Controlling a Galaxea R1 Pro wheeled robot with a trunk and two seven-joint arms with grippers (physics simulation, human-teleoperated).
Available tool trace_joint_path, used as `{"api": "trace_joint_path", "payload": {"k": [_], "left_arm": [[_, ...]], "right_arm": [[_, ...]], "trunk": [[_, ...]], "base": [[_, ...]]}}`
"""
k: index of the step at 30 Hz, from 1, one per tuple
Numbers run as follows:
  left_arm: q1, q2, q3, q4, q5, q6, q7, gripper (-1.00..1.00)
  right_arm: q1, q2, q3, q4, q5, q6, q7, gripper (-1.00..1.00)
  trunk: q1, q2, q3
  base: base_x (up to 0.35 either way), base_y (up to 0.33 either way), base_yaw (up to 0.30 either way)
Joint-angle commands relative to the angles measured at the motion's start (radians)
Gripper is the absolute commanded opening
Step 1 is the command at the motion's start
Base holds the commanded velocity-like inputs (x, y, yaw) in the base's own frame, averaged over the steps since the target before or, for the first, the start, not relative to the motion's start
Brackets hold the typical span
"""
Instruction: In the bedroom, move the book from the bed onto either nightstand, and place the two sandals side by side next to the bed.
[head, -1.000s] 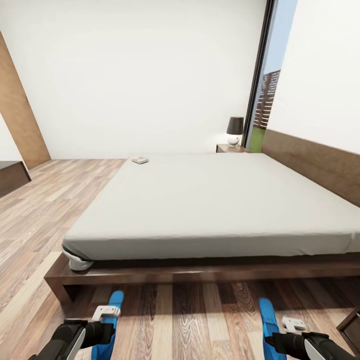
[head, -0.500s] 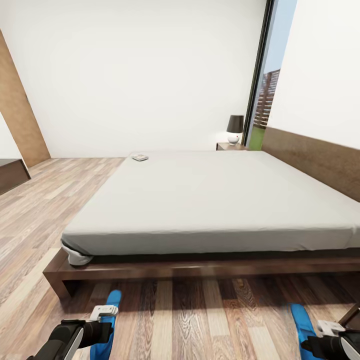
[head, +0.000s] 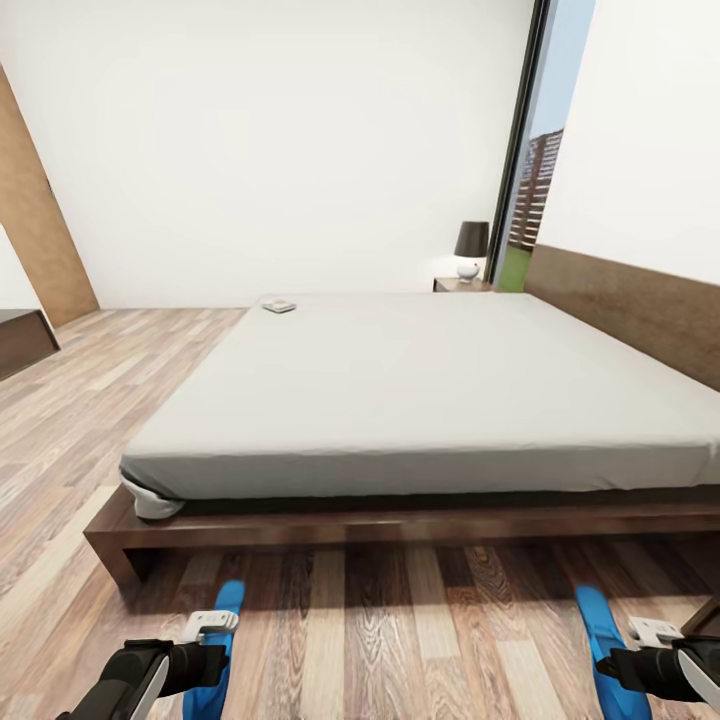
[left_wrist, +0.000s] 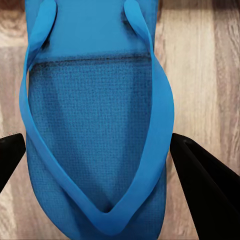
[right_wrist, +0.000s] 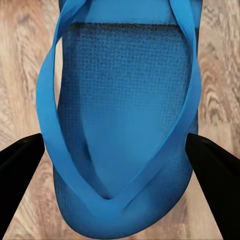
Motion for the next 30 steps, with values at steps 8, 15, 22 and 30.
{"api": "trace_joint_path", "payload": {"k": [8, 15, 22, 30], "left_arm": [[0.000, 0.000, 0.002, -0.001, 0.006, 0.006, -0.002, -1.00], [0.000, 0.000, 0.003, -0.001, 0.008, 0.006, -0.002, -1.00], [0.000, 0.000, 0.002, -0.001, 0.008, 0.000, -0.002, -1.00], [0.000, 0.000, 0.003, -0.001, 0.008, -0.007, -0.002, -1.00]], "right_arm": [[-0.001, 0.000, 0.004, 0.000, -0.002, 0.004, 0.000, -1.00], [-0.001, 0.002, 0.004, 0.000, -0.002, 0.004, -0.002, -1.00], [-0.001, 0.003, 0.005, 0.000, -0.002, 0.003, -0.004, -1.00], [-0.001, 0.003, 0.005, 0.000, -0.002, 0.003, -0.005, -1.00]], "trunk": [[0.003, -0.002, -0.032], [0.006, -0.004, -0.059], [0.010, -0.006, -0.086], [0.013, -0.008, -0.117]], "base": [[0.000, 0.000, 0.000], [0.000, 0.000, 0.000], [0.000, 0.000, 0.000], [0.000, 0.000, 0.000]]}}
